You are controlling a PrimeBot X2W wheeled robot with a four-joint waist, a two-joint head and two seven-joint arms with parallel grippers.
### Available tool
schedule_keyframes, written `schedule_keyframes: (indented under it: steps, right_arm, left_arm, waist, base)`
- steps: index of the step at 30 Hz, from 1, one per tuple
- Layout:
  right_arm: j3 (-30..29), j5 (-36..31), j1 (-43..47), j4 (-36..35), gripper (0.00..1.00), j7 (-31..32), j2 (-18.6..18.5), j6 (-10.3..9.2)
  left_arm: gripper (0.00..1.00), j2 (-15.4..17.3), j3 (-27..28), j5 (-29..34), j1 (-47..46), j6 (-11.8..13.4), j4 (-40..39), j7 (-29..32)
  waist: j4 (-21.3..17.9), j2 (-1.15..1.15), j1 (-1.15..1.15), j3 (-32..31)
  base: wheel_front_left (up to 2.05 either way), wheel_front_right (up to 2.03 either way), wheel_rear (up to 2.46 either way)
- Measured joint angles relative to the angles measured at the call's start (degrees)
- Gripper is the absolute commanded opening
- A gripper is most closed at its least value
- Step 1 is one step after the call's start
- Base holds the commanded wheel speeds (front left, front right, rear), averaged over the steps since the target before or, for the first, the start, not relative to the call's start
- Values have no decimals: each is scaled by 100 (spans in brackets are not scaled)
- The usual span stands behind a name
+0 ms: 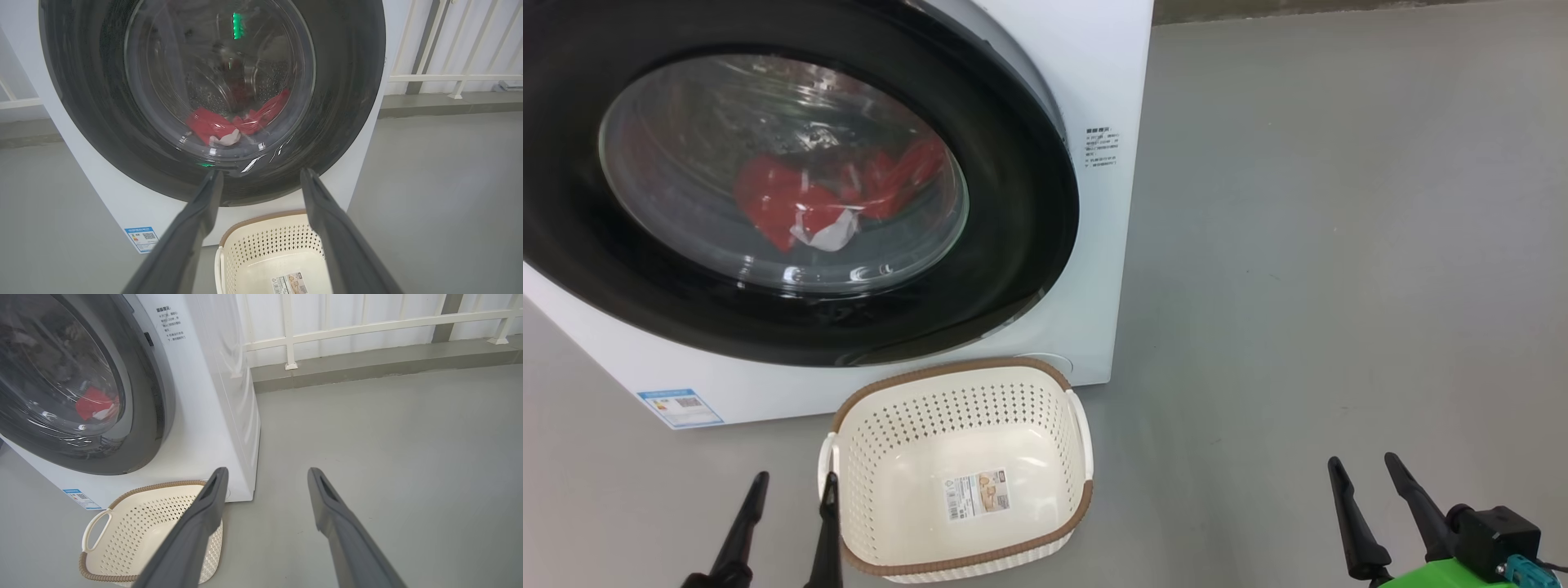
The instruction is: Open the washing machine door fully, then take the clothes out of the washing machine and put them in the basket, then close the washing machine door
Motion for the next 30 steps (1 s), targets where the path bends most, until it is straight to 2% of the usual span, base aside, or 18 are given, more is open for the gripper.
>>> schedule_keyframes:
  steps: [11,12,13,19,30]
  right_arm:
    - [-2,22,-1,-26,100,-1,71,0]
    - [-3,27,-1,-42,29,-1,82,0]
    - [5,29,-1,-62,0,-1,90,0]
    - [90,581,-221,-244,0,-1,134,0]
    - [905,1760,-2232,-430,0,-34,74,0]
  left_arm:
    - [100,-29,62,-3,-1,-160,55,0]
    - [100,-30,62,-3,-1,-165,60,0]
    - [100,-30,60,-3,-1,-203,68,0]
    - [100,-31,-1,-71,-10,-203,102,0]
    - [100,-35,-399,-280,-349,-202,163,0]
  waist:
    - [-14,0,0,-1]
    - [-12,0,0,2]
    - [-9,0,0,5]
    - [21,0,0,74]
    - [197,0,0,357]
  base:
    - [0,0,0]
    - [0,0,0]
    - [0,0,0]
    - [0,0,0]
    - [0,0,0]
